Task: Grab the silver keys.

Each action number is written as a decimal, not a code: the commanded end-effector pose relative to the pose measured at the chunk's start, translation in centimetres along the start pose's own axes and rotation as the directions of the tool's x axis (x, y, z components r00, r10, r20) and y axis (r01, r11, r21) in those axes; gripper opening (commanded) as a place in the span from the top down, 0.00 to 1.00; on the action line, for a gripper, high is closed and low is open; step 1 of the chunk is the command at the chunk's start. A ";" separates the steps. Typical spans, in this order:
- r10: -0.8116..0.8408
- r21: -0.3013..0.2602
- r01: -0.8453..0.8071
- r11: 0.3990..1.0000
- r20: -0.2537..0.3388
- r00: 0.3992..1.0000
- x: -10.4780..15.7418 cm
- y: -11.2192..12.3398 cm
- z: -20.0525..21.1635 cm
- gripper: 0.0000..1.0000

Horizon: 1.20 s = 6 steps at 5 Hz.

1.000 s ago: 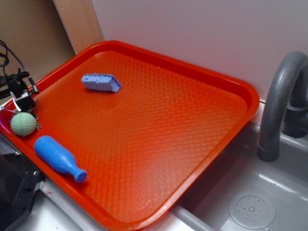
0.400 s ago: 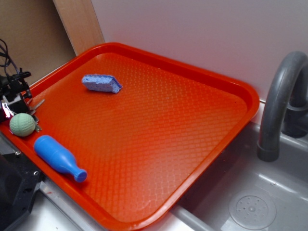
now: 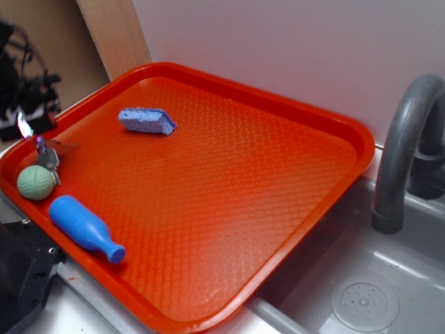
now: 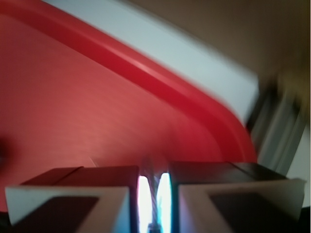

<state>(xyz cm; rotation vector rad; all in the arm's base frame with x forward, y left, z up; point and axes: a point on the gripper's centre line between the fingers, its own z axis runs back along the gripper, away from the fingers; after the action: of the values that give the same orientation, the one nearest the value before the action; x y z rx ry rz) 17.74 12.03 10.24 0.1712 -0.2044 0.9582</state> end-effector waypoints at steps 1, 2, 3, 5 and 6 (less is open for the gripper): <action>-0.441 -0.061 0.469 0.881 0.256 0.861 -1.3 -10.3 10.5 1.00; -0.615 -0.070 0.669 0.740 0.333 0.715 -3.3 -12.1 12.3 1.00; -0.761 -0.116 0.828 0.548 0.342 0.551 -5.7 -11.4 12.6 1.00; -0.823 -0.238 0.884 0.403 0.328 0.464 -6.7 -10.5 12.3 1.00; -0.812 -0.241 0.867 0.436 0.311 0.494 -6.9 -10.4 12.0 1.00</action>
<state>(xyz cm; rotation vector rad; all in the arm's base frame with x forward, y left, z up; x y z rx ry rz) 24.97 -3.05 18.91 -0.0242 -0.3513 -0.1732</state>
